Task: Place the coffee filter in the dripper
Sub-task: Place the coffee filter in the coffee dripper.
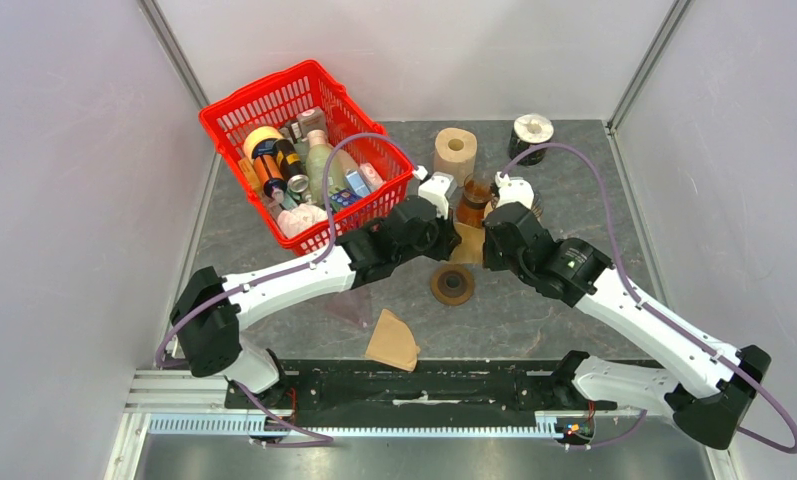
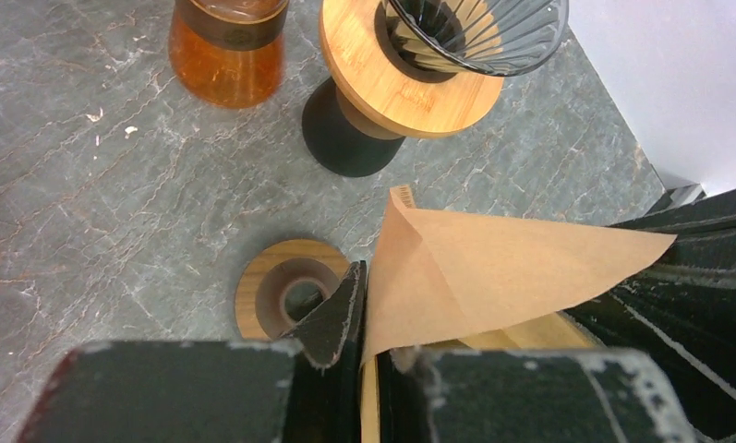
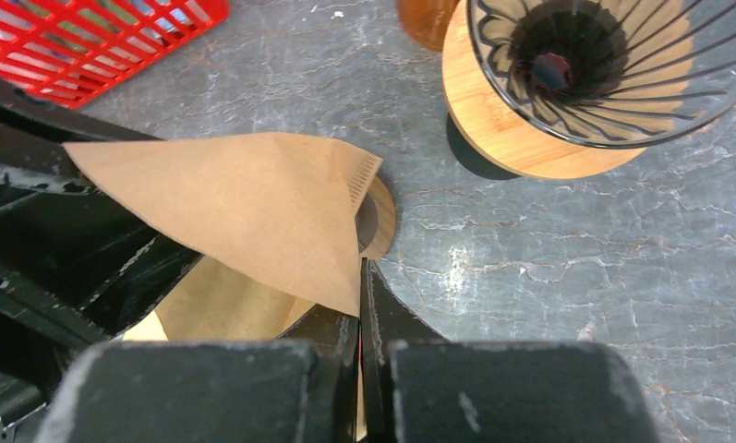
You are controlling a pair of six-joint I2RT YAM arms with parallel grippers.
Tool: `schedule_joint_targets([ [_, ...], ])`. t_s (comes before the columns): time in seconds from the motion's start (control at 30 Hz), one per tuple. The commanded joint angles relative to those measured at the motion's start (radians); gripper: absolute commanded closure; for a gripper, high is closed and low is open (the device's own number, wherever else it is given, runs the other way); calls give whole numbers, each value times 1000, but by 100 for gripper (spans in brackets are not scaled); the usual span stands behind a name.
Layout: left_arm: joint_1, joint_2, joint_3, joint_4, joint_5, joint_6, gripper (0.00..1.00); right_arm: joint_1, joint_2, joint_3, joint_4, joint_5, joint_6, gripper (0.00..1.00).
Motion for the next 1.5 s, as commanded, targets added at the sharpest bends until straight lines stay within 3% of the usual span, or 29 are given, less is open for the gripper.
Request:
schedule_joint_targets([
  [0.0, -4, -2, 37, -24, -67, 10, 89, 1, 4, 10, -45, 119, 40, 100],
  [0.23, -4, 12, 62, -104, -144, 25, 91, 1, 6, 22, -130, 229, 105, 100],
  [0.53, -8, 26, 84, -130, -121, 37, 98, 1, 1, 21, -135, 238, 124, 100],
  [0.87, -23, -3, 85, -121, -114, 74, 97, 1, 29, 49, -165, 271, 102, 100],
  [1.0, -22, -7, 87, -77, -20, 95, 68, 1, 7, 52, -116, 176, 70, 100],
  [1.23, -22, -86, 60, -21, 16, 121, 46, 0, -3, 89, -113, 54, 85, 100],
  [1.37, -22, -205, -17, 71, 55, 147, 17, 0, 7, 138, -161, 73, 119, 100],
  [1.47, -22, -283, -61, 106, 78, 167, 14, -7, 15, 176, -200, 114, 154, 100],
])
